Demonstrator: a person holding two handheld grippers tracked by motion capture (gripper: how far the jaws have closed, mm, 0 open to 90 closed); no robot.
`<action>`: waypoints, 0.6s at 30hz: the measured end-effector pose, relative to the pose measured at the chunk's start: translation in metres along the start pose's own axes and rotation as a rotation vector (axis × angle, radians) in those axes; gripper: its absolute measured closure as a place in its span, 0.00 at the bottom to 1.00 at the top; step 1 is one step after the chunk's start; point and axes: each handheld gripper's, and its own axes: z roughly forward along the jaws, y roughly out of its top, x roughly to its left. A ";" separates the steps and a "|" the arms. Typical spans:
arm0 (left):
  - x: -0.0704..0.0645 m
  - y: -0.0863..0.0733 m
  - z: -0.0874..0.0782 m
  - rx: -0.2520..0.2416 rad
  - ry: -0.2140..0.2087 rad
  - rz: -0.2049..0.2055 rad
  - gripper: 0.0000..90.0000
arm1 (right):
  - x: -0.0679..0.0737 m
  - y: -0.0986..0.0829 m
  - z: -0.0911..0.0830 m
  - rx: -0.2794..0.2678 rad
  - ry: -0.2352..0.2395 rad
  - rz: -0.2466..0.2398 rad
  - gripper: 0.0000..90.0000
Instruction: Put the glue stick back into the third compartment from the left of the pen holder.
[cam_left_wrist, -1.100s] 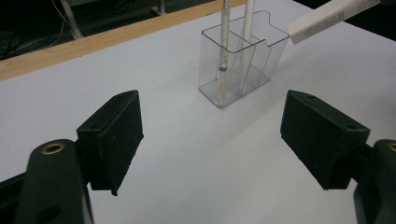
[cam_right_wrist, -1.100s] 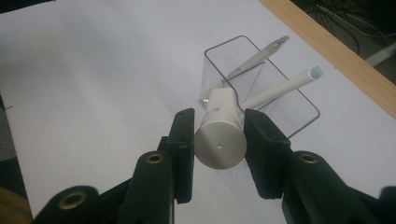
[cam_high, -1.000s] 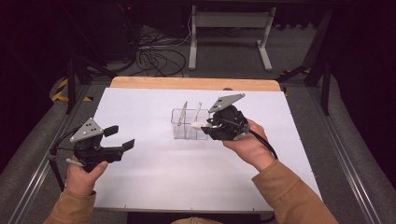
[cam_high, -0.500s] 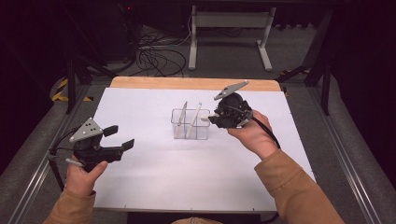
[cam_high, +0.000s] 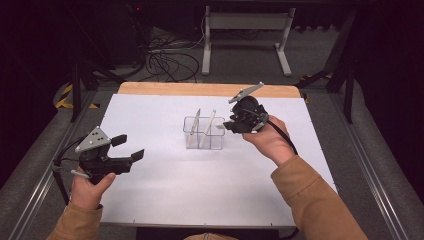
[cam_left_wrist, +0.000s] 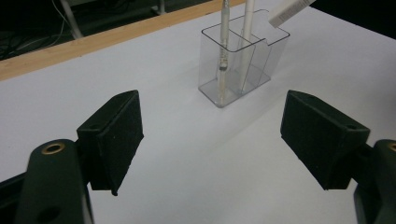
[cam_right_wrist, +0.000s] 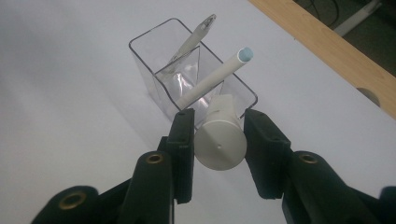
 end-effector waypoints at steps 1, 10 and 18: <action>0.000 0.000 0.000 -0.001 -0.001 0.000 0.24 | 0.000 0.000 0.001 0.004 0.001 0.002 0.73; 0.001 0.000 0.000 -0.002 0.000 0.000 0.24 | 0.001 0.002 0.017 -0.021 0.008 -0.058 0.45; 0.000 0.000 -0.001 -0.003 0.002 0.005 0.24 | 0.001 -0.005 0.004 -0.122 0.004 -0.030 0.31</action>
